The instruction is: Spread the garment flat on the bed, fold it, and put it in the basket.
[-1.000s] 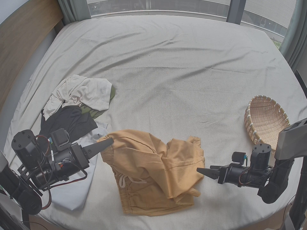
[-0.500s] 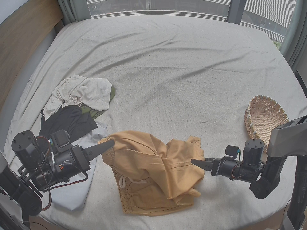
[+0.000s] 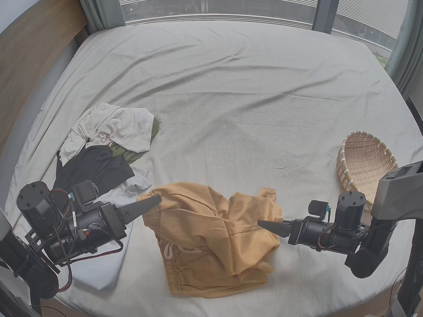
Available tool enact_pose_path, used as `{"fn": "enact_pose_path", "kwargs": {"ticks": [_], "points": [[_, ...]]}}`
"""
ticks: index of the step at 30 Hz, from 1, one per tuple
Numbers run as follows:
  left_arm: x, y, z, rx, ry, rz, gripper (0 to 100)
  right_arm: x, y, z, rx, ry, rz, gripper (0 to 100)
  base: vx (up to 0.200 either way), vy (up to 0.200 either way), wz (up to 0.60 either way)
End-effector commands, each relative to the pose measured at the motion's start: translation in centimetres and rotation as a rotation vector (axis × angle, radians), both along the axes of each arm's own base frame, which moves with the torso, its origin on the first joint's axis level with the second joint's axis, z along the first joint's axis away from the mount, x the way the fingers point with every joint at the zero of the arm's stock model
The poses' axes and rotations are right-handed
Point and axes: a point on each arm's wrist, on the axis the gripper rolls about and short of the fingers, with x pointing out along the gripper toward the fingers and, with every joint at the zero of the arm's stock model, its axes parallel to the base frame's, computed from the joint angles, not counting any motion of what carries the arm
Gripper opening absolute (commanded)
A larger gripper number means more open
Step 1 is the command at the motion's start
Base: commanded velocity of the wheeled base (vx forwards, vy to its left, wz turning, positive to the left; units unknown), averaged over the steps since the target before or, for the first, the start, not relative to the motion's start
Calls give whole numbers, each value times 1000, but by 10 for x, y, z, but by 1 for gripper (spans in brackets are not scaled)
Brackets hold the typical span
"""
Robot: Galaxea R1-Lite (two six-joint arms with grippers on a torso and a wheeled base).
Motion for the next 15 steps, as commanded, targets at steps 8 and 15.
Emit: {"fn": "enact_pose_path", "kwargs": {"ticks": [8,15], "points": [[2,1,0,-2,-4,6,0,-24,3,28,49,-37,53,100,0,0,0],[2,1,0,-2,-4,6,0,-3,8,5,29,-1,38,100,0,0,0]]}}
